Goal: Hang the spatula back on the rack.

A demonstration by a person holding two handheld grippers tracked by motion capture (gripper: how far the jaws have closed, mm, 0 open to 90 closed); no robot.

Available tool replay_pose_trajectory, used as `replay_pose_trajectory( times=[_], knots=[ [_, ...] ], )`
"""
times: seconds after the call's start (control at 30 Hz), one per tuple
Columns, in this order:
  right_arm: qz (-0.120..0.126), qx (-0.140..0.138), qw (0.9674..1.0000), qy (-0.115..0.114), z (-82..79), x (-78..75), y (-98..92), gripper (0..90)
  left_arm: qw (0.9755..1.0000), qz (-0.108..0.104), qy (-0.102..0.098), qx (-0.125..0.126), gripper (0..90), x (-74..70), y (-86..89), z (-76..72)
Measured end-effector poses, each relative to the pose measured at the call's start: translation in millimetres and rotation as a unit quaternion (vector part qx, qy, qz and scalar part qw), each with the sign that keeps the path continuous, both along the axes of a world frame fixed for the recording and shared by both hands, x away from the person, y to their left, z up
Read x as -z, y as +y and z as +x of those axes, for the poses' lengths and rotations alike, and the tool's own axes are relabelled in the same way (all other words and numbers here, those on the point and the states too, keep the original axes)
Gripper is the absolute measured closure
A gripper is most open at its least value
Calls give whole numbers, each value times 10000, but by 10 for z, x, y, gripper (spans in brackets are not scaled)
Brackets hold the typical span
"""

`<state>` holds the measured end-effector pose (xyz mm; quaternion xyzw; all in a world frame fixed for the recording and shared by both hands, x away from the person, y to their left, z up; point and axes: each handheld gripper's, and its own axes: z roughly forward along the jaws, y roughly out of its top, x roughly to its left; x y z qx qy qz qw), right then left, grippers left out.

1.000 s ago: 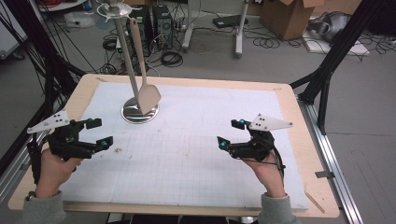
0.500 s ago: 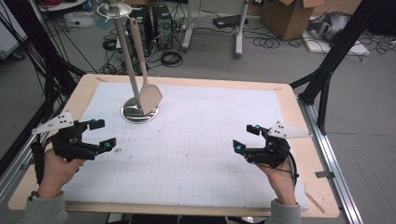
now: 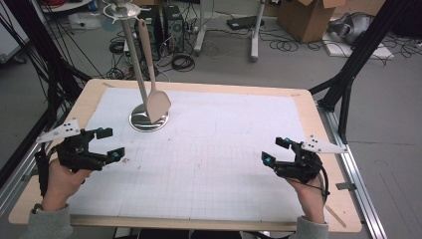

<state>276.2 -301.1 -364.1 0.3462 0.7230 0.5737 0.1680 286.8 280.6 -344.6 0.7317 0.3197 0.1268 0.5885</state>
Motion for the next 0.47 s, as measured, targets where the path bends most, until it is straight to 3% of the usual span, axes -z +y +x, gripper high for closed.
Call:
replay_pose_trajectory(
  times=[0.1, 0.27, 0.4, 0.47],
  knots=[
    [-65, 51, 10000, 0, 8, 21, -25, 193, 10000, 28, 10, -4, 64, 14, -3, 8],
    [46, 31, 10000, -33, 20, 0, -31, 192, 10000, 89, 0, 0, 63, 29, -8, 6],
    [179, -7, 9997, -189, 4, -59, 6, 193, 9999, 106, -56, -28, 64, 22, 33, -16],
    [131, -44, 9996, -237, -7, -89, 30, 193, 9999, 131, -81, -66, 64, 25, 58, -24]
  ],
)
